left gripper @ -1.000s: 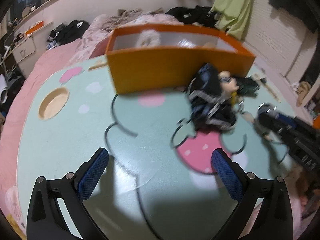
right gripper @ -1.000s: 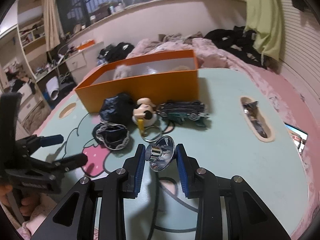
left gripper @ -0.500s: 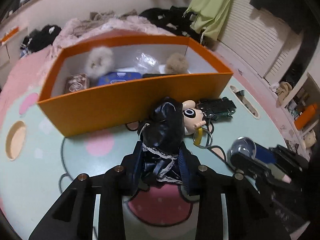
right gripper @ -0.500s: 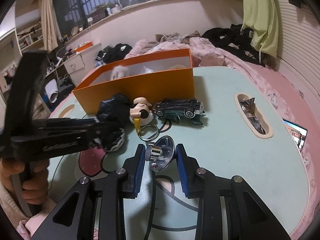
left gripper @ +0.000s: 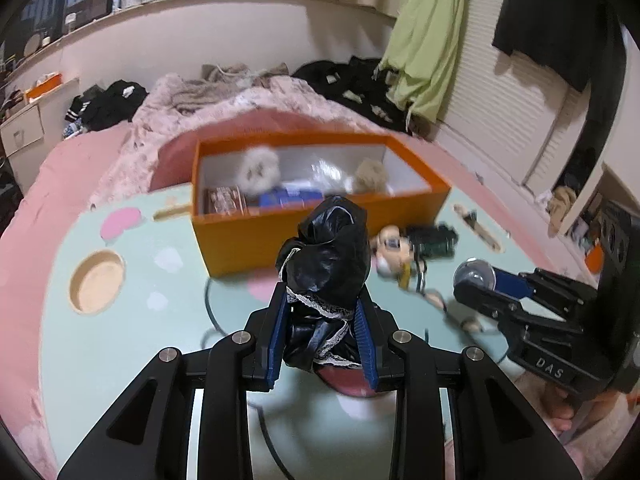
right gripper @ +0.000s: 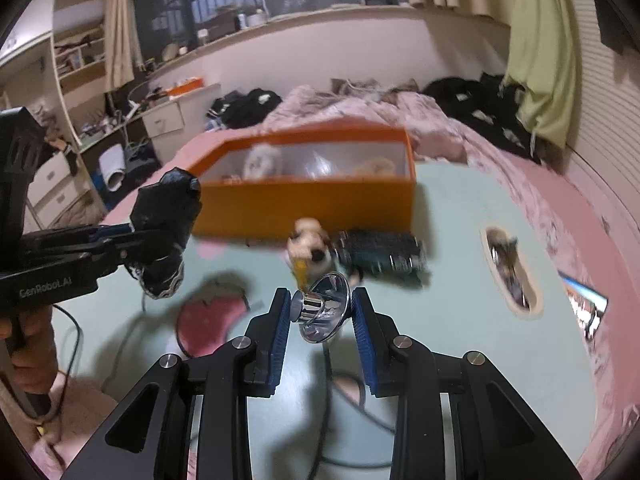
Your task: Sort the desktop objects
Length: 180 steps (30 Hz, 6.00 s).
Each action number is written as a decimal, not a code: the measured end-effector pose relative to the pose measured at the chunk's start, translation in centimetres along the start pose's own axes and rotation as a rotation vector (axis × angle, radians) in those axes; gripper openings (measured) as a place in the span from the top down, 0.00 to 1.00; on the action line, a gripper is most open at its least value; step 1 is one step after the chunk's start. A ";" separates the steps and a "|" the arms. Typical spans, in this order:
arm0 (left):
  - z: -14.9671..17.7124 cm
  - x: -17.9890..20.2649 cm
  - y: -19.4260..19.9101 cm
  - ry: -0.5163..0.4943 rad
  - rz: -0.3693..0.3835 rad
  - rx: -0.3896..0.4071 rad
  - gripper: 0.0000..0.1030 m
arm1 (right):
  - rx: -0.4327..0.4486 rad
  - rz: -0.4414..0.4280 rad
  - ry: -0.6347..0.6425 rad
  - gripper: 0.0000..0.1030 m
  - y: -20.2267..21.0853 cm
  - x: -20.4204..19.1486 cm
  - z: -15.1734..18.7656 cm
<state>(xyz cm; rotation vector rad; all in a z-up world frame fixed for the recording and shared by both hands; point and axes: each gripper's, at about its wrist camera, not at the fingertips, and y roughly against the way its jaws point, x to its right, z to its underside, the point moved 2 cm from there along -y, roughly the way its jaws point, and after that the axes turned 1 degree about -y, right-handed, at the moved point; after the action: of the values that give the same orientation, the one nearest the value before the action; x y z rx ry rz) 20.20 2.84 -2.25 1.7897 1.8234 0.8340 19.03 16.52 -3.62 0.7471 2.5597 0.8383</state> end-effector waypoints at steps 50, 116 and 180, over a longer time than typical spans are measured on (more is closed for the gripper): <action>3.7 -0.4 -4.7 0.031 -0.156 -0.181 0.22 | -0.153 0.142 0.061 0.16 -3.0 0.1 2.4; 5.2 -0.6 -5.4 0.027 -0.192 -0.188 0.00 | -0.071 0.147 -0.185 0.04 -2.3 4.8 0.5; -8.6 -1.4 -2.1 0.020 -0.103 0.084 0.63 | 0.100 0.116 0.000 0.29 -1.6 1.2 -8.9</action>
<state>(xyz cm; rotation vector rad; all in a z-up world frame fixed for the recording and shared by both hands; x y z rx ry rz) 12.82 0.59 2.37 1.7269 1.9716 0.7495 13.33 12.21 2.00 0.9337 2.5941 0.7494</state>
